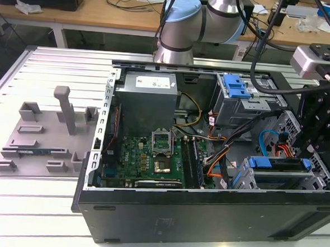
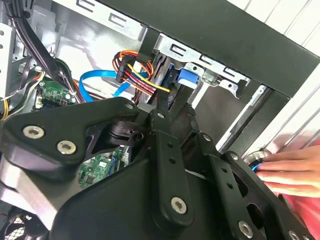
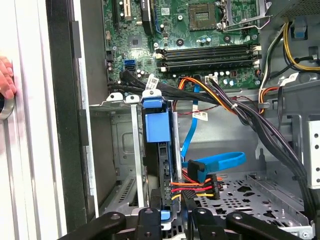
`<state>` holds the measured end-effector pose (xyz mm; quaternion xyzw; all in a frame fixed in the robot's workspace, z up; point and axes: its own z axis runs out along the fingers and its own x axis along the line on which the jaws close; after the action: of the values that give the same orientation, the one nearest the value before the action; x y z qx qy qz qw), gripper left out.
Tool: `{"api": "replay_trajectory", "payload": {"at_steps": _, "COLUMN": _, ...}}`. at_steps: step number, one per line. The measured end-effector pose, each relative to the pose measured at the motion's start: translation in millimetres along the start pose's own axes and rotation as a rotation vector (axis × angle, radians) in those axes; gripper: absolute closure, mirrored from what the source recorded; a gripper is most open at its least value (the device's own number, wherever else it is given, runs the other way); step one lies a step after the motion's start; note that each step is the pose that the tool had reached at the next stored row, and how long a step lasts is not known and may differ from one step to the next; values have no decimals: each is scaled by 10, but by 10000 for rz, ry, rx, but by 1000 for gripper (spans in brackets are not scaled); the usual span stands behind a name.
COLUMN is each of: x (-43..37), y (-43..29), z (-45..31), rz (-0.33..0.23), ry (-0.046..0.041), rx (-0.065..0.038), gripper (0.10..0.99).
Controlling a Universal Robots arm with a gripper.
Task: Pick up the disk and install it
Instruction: 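Insert the second disk wire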
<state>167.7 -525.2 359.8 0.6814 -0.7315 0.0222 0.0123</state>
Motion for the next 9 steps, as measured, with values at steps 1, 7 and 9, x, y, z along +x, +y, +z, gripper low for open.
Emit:
{"api": "replay_trajectory", "payload": {"at_steps": 1, "x": 0, "y": 0, "z": 0, "rz": 1, "ry": -1, "rx": 0, "gripper": 784}}
{"api": "replay_trajectory", "payload": {"at_steps": 7, "x": -236, "y": 15, "z": -72, "rz": -5, "ry": 486, "rx": 29, "gripper": 784}}
{"api": "replay_trajectory", "payload": {"at_steps": 9, "x": -337, "y": 24, "z": -197, "rz": -14, "ry": 1109, "rx": 46, "gripper": 784}}
